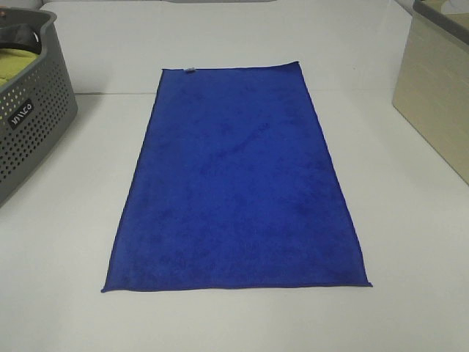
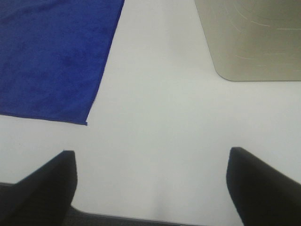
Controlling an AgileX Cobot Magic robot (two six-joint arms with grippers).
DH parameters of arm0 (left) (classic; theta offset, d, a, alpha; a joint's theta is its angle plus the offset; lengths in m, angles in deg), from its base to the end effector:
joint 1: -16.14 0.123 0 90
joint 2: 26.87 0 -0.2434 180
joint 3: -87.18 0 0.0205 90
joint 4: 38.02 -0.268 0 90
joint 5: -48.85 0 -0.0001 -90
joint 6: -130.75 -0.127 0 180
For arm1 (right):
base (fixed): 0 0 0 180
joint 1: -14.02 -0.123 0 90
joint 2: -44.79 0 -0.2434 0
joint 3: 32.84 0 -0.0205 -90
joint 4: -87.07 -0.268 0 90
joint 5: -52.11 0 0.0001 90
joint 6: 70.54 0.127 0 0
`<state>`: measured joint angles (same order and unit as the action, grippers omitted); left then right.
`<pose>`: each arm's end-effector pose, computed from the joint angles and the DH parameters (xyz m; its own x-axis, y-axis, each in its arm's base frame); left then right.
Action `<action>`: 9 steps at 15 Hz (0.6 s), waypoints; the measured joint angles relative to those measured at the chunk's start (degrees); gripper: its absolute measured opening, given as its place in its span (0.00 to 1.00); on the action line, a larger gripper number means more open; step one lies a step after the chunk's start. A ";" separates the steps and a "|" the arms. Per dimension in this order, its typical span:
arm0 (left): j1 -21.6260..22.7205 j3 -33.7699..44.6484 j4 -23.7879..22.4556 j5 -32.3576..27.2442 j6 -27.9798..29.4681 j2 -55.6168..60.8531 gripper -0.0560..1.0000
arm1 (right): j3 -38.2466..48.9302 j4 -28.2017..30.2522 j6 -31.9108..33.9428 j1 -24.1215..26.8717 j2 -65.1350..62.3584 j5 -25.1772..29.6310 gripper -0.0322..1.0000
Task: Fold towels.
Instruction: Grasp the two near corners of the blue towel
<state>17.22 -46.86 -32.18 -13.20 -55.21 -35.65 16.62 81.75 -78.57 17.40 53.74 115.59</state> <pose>0.0796 -0.0099 0.2747 -0.4446 0.0475 -0.8945 0.0866 0.9962 0.0098 0.0851 0.0055 0.2520 -0.5222 -0.0674 -0.8501 -0.0633 0.9972 -0.0402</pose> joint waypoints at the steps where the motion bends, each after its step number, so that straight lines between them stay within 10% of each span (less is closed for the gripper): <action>1: 0.00 0.00 0.00 0.00 0.00 0.00 0.95 | 0.00 0.00 0.00 0.00 0.00 0.00 0.84; 9: 0.00 0.00 0.00 0.00 0.00 0.00 0.95 | 0.00 0.00 0.00 0.00 0.00 0.00 0.84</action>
<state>17.22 -46.86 -32.18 -13.20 -55.21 -35.65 16.62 81.75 -78.57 17.40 53.74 115.59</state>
